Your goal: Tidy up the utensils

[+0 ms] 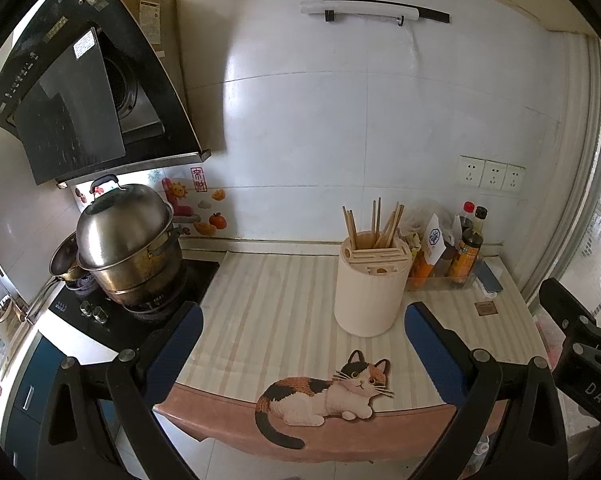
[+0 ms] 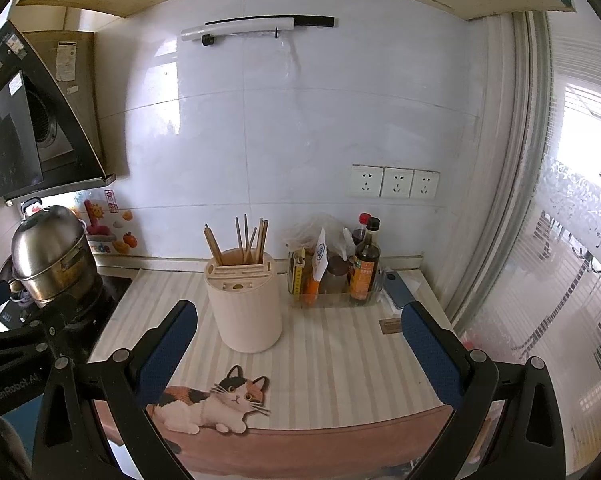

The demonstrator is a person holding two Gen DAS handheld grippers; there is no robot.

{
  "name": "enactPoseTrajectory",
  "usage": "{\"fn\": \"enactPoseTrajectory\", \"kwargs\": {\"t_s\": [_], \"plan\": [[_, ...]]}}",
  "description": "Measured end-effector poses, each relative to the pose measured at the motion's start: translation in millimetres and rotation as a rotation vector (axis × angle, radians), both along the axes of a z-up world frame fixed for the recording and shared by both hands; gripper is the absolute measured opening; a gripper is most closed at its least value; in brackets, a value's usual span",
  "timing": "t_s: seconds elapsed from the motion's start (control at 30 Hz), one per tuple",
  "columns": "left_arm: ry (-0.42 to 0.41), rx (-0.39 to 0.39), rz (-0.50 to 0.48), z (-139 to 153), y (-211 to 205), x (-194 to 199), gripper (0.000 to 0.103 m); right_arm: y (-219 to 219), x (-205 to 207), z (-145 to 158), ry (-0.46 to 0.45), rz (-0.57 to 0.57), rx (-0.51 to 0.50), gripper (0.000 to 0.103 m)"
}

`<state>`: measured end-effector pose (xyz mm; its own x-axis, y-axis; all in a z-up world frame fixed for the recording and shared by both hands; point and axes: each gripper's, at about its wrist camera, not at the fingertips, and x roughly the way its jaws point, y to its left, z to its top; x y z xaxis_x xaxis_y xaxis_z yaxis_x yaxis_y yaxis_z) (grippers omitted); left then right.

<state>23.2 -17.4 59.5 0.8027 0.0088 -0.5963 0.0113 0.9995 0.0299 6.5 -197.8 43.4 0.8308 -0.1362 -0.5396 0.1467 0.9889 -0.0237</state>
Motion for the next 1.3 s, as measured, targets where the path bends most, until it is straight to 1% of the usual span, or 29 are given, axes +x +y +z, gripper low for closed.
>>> {"fn": "enactPoseTrajectory", "kwargs": {"t_s": [0.33, 1.3], "plan": [[-0.01, 0.008, -0.008, 2.4, -3.2, 0.8, 0.103, 1.5, 1.0, 1.5, 0.0, 0.005, -0.003, 0.103], [-0.007, 0.001, -0.016, 4.7, -2.6, 2.7, 0.103, -4.0, 1.9, 2.1, 0.005, -0.012, -0.004, 0.103]]}}
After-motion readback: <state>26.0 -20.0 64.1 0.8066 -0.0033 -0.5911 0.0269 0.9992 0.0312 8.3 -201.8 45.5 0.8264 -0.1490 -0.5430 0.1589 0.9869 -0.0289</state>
